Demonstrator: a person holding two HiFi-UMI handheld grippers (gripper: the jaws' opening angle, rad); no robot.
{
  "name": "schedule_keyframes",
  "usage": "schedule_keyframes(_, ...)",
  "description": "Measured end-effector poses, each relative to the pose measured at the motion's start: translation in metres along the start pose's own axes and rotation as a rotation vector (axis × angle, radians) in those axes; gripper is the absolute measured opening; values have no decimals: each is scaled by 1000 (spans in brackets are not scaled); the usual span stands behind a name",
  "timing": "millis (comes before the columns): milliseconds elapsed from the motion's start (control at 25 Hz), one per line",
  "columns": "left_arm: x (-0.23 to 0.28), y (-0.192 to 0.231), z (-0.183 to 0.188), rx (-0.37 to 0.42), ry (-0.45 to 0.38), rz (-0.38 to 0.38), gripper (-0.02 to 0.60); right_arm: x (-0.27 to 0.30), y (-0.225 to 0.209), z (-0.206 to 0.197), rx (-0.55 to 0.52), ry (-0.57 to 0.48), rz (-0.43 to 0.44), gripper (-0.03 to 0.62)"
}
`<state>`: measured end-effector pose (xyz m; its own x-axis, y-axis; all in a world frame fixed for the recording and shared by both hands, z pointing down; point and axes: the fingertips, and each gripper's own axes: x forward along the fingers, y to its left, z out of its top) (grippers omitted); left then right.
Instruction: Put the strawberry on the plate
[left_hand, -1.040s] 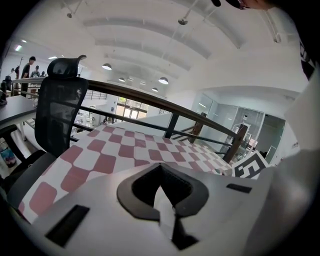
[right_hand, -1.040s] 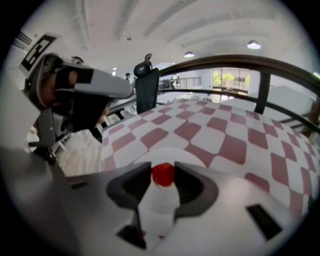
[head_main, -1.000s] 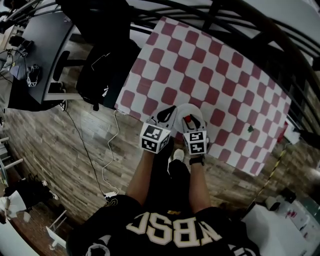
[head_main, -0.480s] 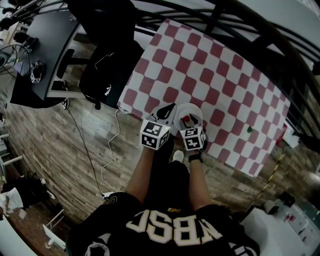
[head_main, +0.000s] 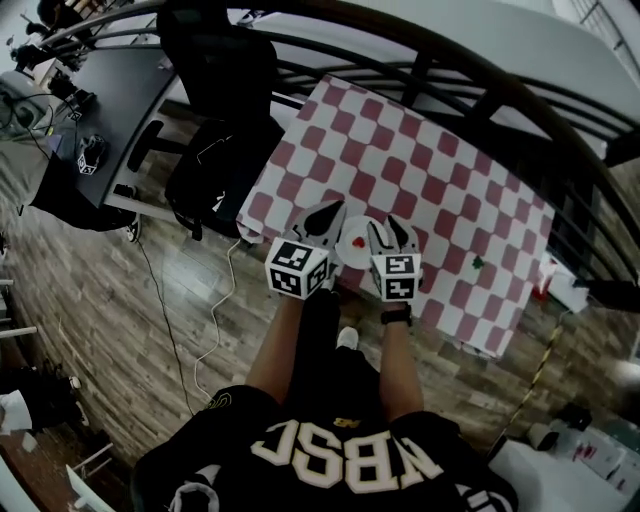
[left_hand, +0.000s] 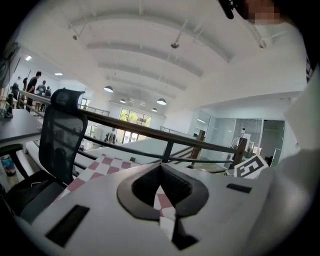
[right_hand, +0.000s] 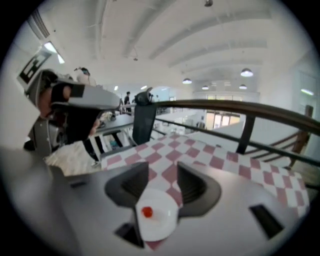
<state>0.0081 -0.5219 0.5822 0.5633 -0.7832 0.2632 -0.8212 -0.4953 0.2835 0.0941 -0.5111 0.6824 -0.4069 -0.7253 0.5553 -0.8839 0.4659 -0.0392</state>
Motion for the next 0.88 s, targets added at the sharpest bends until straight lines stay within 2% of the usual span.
schedule_keyframes(200,-32,-38,51,60,-109,-9,15,-68,3,84,-103,-224,-48,176)
schedule_keyframes(360,-52,-65,75,117,-172,-18,15,-122,11,126,-126,-378,-64,136)
schedule_keyframes(600,-77,-98,90,154,-224,-11,15,-187,26,147,-148,-512,-73,53)
schedule_keyframes(880,-104,-139,101,207,-296,-17,15,-238,24,141,-125,-558,-93,20)
